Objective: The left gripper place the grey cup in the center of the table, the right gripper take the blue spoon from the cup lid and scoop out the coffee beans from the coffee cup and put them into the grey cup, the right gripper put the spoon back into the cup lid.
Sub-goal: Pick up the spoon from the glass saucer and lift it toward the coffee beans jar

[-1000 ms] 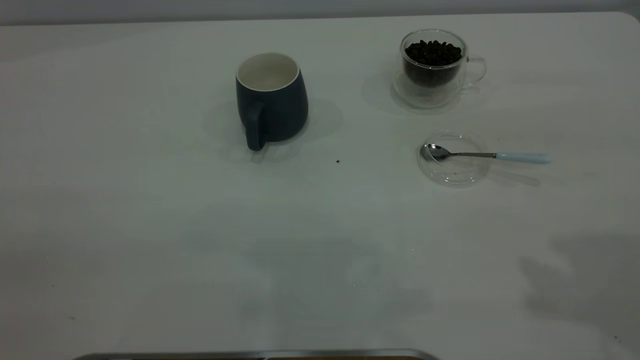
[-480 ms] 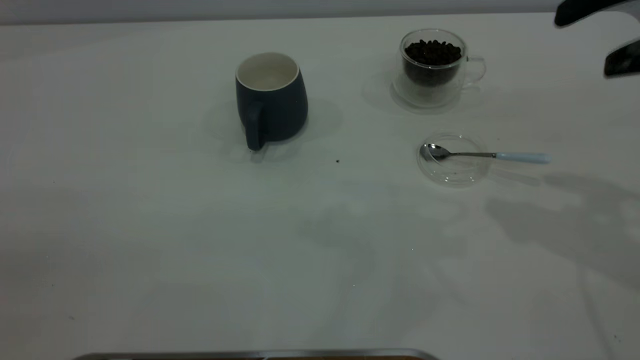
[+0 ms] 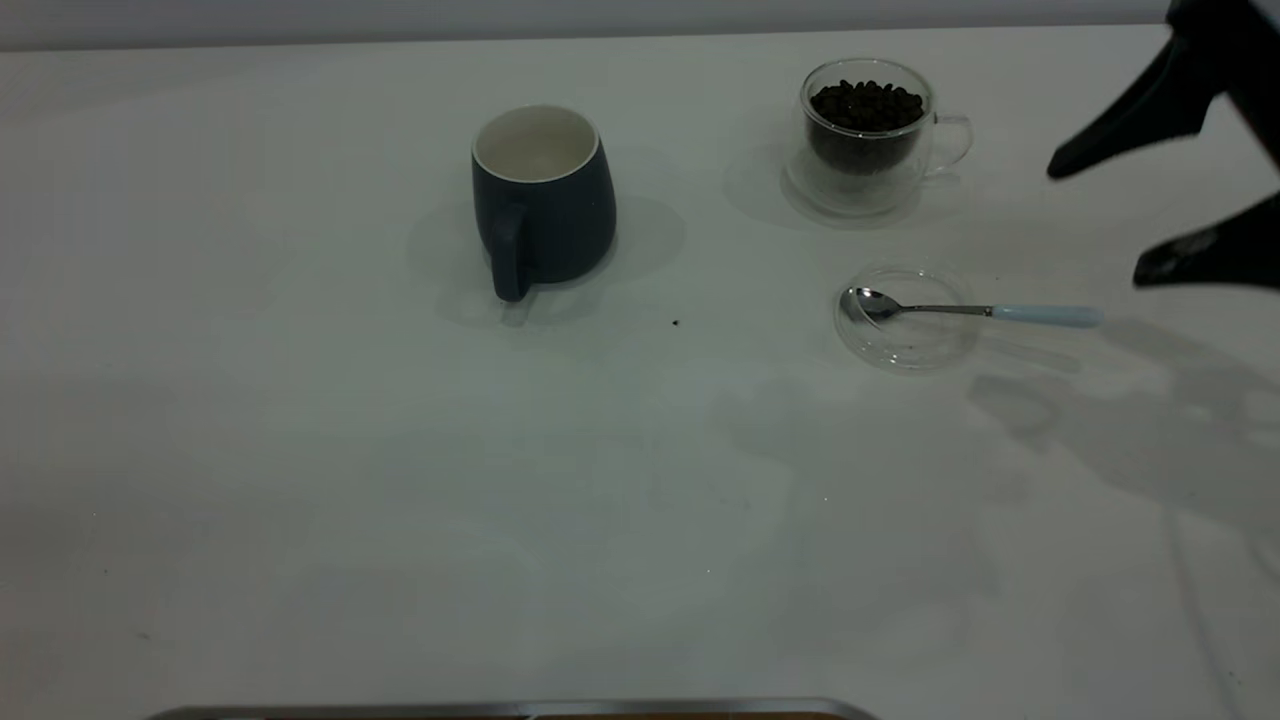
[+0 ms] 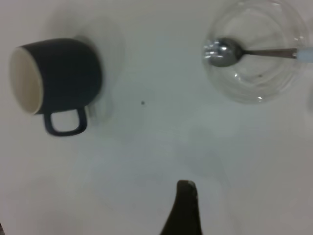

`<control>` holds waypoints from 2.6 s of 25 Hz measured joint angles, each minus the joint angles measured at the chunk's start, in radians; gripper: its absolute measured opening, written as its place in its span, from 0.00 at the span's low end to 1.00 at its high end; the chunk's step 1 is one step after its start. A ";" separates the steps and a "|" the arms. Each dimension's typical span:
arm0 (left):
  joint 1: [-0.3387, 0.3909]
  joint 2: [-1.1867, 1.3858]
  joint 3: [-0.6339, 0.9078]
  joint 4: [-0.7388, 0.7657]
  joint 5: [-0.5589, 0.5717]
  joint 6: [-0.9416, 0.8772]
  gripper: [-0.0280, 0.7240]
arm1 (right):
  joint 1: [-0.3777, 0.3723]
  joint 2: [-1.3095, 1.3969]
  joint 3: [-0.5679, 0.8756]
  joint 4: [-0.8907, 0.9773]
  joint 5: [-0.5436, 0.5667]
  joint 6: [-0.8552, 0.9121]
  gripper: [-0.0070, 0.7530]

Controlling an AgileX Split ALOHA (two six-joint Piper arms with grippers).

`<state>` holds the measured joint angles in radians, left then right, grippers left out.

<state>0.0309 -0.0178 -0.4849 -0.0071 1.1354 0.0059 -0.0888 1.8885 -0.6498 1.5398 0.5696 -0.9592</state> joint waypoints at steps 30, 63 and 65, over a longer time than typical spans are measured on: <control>0.000 0.000 0.000 0.000 0.000 0.002 0.79 | -0.062 0.457 -0.199 0.253 0.066 -0.385 0.93; 0.000 0.000 0.000 0.000 0.000 0.000 0.79 | -0.061 0.519 -0.279 0.253 0.149 -0.465 0.47; 0.000 0.000 0.000 0.000 0.000 0.000 0.79 | -0.061 0.519 -0.279 0.253 0.152 -0.465 0.37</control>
<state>0.0309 -0.0178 -0.4849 -0.0071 1.1354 0.0060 -0.1497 2.4071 -0.9284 1.7928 0.7217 -1.4246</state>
